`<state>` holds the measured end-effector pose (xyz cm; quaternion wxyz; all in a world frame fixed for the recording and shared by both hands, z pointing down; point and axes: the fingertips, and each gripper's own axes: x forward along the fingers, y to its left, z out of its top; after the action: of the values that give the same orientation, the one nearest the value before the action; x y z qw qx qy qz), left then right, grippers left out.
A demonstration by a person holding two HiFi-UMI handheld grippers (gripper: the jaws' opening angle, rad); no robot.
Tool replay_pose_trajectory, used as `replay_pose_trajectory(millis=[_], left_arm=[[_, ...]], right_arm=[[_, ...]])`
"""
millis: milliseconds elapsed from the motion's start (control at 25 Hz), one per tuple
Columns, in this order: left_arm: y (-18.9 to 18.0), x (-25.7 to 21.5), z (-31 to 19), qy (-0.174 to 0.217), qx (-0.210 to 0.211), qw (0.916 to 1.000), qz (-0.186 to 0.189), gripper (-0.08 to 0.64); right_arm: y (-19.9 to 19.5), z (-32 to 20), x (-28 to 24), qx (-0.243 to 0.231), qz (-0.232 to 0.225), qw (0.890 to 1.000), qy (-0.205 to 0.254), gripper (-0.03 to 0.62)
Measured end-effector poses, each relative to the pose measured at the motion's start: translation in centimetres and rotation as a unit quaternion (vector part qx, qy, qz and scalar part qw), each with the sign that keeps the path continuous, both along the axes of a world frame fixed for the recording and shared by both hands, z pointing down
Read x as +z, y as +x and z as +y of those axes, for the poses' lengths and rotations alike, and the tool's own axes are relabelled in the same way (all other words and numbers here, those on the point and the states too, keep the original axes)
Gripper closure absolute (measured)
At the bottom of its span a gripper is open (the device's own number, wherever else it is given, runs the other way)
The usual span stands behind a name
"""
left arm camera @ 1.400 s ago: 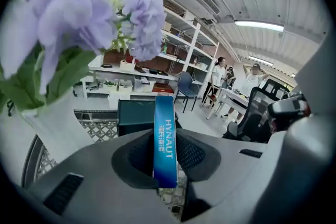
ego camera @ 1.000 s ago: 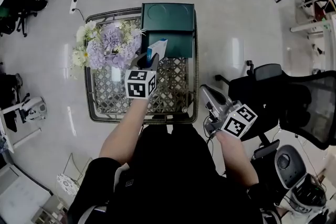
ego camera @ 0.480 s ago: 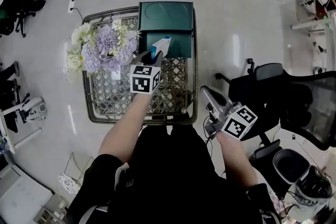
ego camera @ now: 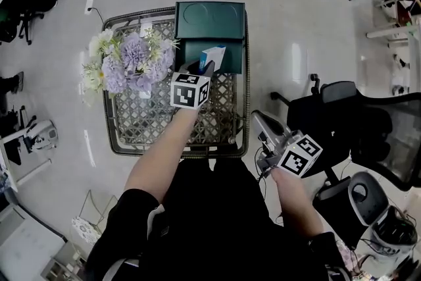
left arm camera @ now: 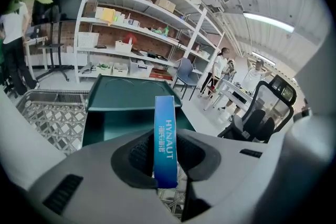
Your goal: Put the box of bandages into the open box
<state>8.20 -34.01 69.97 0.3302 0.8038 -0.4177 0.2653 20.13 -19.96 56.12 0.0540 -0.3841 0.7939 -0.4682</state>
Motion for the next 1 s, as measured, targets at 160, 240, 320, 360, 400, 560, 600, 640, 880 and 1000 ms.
replay_pose_trajectory(millis=[160,240,320,360,400,560,600,640,880,1000], left_arm=[[0.8,0.5,-0.3,0.004,0.004,0.9999,-0.011,0.476],[0.5,0.5,-0.6,0.012,0.003,0.9997,-0.022,0.476],[-0.2,0.2,-1.2,0.032,0.000,0.9986,-0.042,0.447],[-0.7,0.0,-1.5,0.043,-0.004,0.9977,-0.052,0.418],[-1.3,0.0,-1.9,0.051,-0.012,0.9968,-0.061,0.394],[-2.7,1.1,-2.0,0.040,-0.023,0.9954,-0.084,0.382],[-2.6,1.7,-1.8,0.032,-0.018,0.9952,-0.091,0.382],[-2.5,2.2,-1.6,0.024,-0.010,0.9950,-0.097,0.378],[-2.3,2.5,-1.5,0.016,-0.009,0.9937,-0.111,0.348],[-3.3,2.2,-1.5,0.022,-0.020,0.9917,-0.125,0.311]], right_arm=[[0.3,0.0,0.1,0.004,0.001,1.000,-0.003,0.581],[0.5,0.0,0.2,0.007,0.004,1.000,-0.005,0.581],[0.7,0.0,0.3,0.009,0.007,1.000,-0.007,0.581],[0.8,-0.1,0.4,0.010,0.008,1.000,-0.008,0.581],[0.8,-0.1,0.4,0.011,0.009,1.000,-0.008,0.581],[0.4,-0.3,0.0,0.010,0.010,1.000,-0.004,0.581],[0.3,-0.3,-0.1,0.010,0.010,1.000,-0.004,0.581],[0.4,-0.3,-0.2,0.010,0.010,1.000,-0.004,0.581],[0.6,-0.1,0.0,0.011,0.013,1.000,-0.009,0.581],[0.6,-0.1,-0.1,0.010,0.011,1.000,-0.008,0.581]])
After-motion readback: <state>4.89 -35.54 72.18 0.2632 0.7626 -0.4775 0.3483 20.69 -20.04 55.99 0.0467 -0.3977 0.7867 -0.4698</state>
